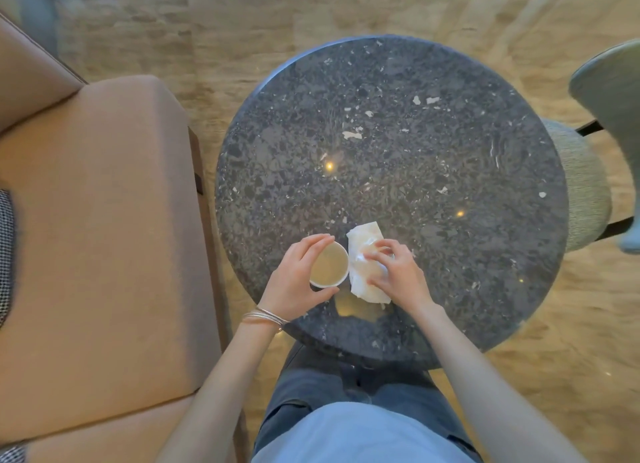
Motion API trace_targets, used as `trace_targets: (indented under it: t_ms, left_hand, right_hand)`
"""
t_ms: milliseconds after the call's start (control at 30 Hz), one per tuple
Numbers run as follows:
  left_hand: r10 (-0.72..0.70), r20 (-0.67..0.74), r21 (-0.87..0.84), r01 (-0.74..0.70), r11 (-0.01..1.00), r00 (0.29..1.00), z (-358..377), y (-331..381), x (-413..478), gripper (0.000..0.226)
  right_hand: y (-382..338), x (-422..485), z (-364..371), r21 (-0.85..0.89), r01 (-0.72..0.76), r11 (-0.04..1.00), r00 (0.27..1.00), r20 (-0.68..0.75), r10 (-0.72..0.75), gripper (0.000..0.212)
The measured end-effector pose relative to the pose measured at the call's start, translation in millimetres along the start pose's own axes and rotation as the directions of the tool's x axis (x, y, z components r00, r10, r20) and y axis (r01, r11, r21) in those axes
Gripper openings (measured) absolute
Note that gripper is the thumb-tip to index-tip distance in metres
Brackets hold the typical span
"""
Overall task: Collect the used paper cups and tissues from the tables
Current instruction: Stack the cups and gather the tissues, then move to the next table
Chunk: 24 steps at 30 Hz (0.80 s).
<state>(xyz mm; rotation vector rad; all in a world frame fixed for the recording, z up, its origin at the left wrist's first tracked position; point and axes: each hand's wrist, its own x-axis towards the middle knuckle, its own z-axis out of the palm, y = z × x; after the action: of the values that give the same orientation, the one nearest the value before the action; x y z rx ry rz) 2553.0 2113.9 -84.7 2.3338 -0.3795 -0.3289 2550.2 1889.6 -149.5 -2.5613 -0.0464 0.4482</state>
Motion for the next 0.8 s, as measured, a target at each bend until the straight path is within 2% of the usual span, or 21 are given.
trace_targets:
  t_ms: [200,367,567,800]
  left_hand:
    - [0.039,0.026,0.037,-0.04,0.999,0.999,0,-1,1,0.079]
    - [0.063,0.041,0.06,-0.066,0.996,0.997,-1,12,8,0.078]
    - [0.185,0.07,0.072,-0.19,0.979,0.98,5,51,26,0.079]
    - [0.301,0.121,0.081,-0.312,0.947,0.946,47,119,36,0.083]
  right_hand:
    - [-4,-6,5,-0.087,-0.018,0.996,0.99,-0.141,0.006,0.02]
    - [-5,-22,-16,-0.033,-0.058,0.998,0.969,-0.241,0.048,0.024]
    - [9,-57,-69,0.087,-0.066,0.994,0.904,-0.417,0.096,0.024]
    - [58,-129,-97,0.15,-0.161,0.976,0.857,-0.469,0.214,0.029]
